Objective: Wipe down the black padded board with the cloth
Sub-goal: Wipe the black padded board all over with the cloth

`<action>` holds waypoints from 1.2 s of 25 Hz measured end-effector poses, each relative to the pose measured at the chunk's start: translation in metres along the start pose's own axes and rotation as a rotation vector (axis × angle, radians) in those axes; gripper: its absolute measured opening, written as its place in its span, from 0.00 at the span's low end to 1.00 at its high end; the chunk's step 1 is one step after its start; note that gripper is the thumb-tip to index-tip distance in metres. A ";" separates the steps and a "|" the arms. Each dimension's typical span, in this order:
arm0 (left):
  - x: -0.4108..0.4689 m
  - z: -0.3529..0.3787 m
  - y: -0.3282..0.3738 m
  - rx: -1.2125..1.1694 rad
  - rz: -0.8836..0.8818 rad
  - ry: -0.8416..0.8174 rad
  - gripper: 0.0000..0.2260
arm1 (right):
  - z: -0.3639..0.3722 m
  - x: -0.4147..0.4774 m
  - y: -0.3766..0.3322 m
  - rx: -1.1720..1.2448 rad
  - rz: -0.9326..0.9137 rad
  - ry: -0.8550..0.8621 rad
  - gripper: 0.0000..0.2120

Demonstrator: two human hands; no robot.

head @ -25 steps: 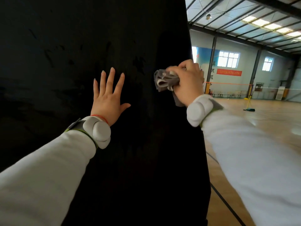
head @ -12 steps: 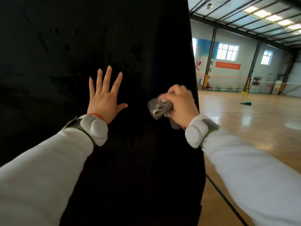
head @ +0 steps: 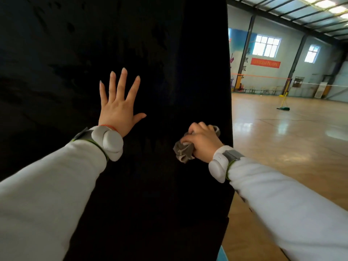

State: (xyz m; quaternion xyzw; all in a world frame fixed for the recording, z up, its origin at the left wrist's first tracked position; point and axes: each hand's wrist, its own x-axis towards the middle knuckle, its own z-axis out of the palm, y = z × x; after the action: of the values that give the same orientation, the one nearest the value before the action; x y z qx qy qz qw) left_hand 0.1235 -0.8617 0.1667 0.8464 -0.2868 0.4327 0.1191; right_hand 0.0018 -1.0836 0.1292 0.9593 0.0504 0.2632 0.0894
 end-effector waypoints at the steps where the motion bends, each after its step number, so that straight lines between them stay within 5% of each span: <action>1: 0.002 0.000 0.000 0.003 -0.005 -0.003 0.42 | -0.007 0.002 0.000 0.002 0.000 0.012 0.16; 6: 0.001 0.003 -0.002 0.002 -0.005 0.002 0.42 | -0.054 0.047 0.002 0.118 0.262 0.562 0.19; 12: -0.001 0.005 -0.003 0.004 0.026 0.041 0.41 | 0.004 0.023 -0.005 0.110 0.119 0.386 0.18; 16: 0.001 0.004 -0.003 -0.006 0.023 0.032 0.41 | 0.005 0.008 -0.013 0.074 0.074 0.077 0.13; 22: 0.002 0.006 -0.005 -0.015 0.032 0.048 0.40 | -0.053 0.055 -0.005 0.131 0.282 0.577 0.19; 27: -0.038 0.033 -0.004 0.030 0.093 0.041 0.41 | 0.007 0.031 -0.016 0.110 0.156 0.417 0.22; 30: -0.046 0.037 -0.008 0.040 0.117 0.003 0.42 | 0.038 -0.001 -0.025 0.085 0.060 0.177 0.19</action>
State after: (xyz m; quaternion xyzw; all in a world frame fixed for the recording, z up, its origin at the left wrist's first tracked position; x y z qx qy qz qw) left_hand 0.1318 -0.8542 0.1077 0.8299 -0.3268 0.4456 0.0773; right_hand 0.0193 -1.0645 0.0917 0.9362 0.0405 0.3473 0.0357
